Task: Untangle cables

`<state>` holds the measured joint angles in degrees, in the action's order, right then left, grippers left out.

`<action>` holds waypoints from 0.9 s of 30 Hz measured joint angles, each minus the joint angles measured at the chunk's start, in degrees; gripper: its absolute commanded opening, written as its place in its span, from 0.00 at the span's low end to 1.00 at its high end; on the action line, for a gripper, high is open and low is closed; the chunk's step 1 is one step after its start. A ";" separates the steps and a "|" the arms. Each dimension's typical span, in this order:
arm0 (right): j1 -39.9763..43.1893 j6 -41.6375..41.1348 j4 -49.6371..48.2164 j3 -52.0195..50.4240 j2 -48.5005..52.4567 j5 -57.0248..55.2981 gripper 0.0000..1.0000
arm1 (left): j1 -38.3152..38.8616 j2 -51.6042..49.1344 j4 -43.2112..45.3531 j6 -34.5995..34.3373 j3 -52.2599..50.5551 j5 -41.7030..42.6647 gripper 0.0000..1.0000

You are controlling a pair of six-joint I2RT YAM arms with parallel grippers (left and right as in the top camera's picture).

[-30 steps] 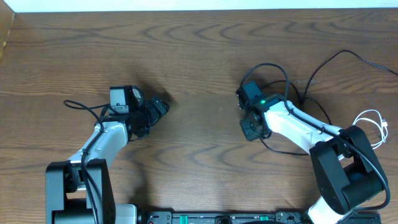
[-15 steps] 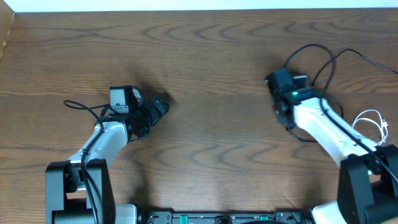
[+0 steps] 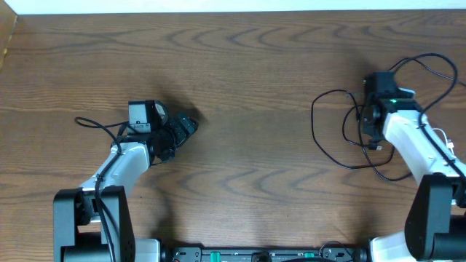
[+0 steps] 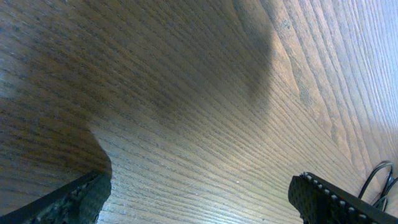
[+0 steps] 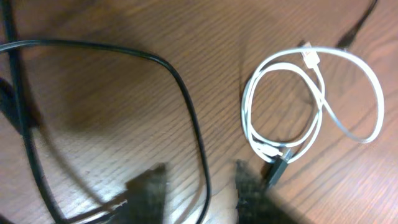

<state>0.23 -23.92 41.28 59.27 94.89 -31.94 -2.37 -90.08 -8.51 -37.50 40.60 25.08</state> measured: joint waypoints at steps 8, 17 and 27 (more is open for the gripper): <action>5.44 0.07 -1.77 -0.20 0.13 5.05 0.52 | 0.00 0.00 0.00 0.00 0.00 0.02 0.98; 11.17 -0.13 -2.71 -0.22 5.86 11.65 0.36 | 0.00 0.00 0.00 0.00 0.00 0.02 0.98; 11.87 -0.35 -9.55 -0.28 11.28 10.95 0.01 | 0.00 0.00 0.00 0.00 0.00 0.02 0.98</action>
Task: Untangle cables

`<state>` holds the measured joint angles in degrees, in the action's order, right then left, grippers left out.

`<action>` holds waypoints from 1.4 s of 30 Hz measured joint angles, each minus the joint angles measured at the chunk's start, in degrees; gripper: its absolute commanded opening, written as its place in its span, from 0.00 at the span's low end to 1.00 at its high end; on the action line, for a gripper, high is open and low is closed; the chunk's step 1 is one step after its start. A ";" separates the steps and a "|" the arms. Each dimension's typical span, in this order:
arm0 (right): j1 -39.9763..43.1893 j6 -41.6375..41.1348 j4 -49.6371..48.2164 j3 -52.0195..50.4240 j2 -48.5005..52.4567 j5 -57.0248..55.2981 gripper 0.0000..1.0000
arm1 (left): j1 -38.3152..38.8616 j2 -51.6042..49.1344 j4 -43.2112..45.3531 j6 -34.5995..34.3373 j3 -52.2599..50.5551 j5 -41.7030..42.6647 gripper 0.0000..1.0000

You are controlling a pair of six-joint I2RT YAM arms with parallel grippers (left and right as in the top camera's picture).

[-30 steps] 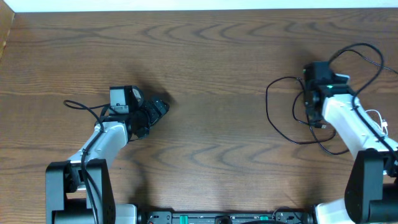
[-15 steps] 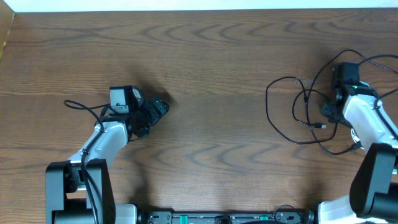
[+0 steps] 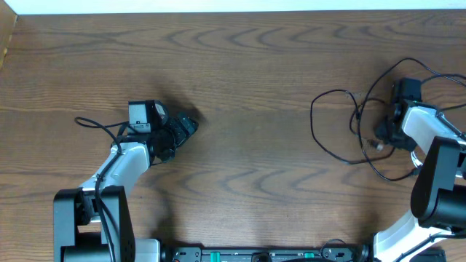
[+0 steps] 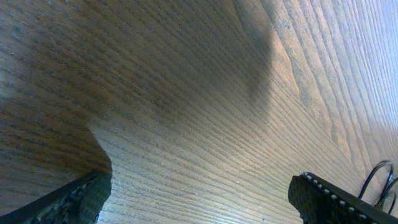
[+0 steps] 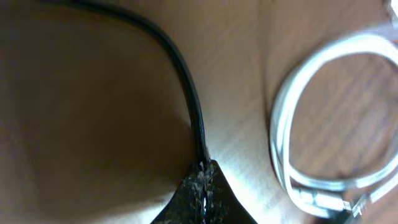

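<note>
A long black cable [image 3: 314,124] lies in loose loops on the right side of the wooden table. My right gripper [image 3: 381,135] sits among those loops. In the right wrist view it [image 5: 204,180] is shut on the black cable [image 5: 186,87], which runs up and to the left from its tips. Just right of it lies a coiled white cable [image 5: 281,134]. My left gripper [image 3: 188,125] rests at the table's left. Its fingers [image 4: 78,199] stand wide apart over bare wood, holding nothing.
The brown wooden table [image 3: 247,73] fills the view, with a white strip along its far edge. A thin black lead [image 3: 95,124] trails from the left arm's wrist. A small black loop [image 4: 379,177] shows at the right edge of the left wrist view.
My right gripper was open astride the black cable; now it is shut on it and sits farther right. The cable's loops have shifted right. The left arm has not moved.
</note>
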<state>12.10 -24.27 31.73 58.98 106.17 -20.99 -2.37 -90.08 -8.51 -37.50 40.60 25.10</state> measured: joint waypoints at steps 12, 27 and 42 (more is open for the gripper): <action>0.02 5.42 -7.50 0.24 1.05 1.51 0.09 | 0.00 0.00 0.00 -0.02 0.00 0.00 0.98; 0.00 10.10 0.61 0.00 -12.17 8.09 0.99 | 0.00 0.00 0.00 0.00 0.00 0.00 0.98; 0.00 10.10 0.68 -0.02 -12.11 8.61 0.99 | 0.00 0.00 0.00 0.00 0.00 0.00 0.98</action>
